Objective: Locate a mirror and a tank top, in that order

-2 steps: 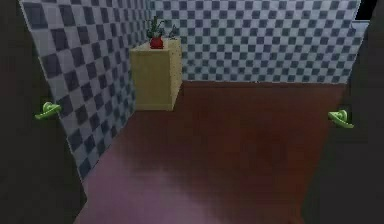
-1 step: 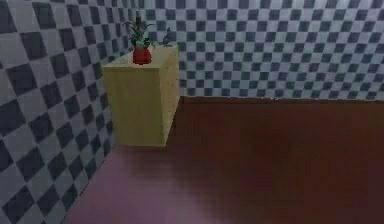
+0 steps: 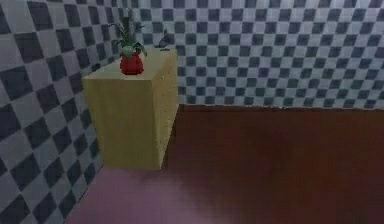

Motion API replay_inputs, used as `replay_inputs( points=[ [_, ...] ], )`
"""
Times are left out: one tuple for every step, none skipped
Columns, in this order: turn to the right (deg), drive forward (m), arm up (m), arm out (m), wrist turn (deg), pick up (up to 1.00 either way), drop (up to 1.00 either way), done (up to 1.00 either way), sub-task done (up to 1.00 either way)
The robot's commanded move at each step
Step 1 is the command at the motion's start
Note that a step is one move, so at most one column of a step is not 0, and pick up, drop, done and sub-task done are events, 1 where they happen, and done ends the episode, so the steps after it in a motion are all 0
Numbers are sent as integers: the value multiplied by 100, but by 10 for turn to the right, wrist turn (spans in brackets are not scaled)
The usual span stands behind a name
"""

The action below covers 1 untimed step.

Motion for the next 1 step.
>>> replay_inputs(
  points=[
    [450,0,0,0,0,0,0,0,0]
  ],
)
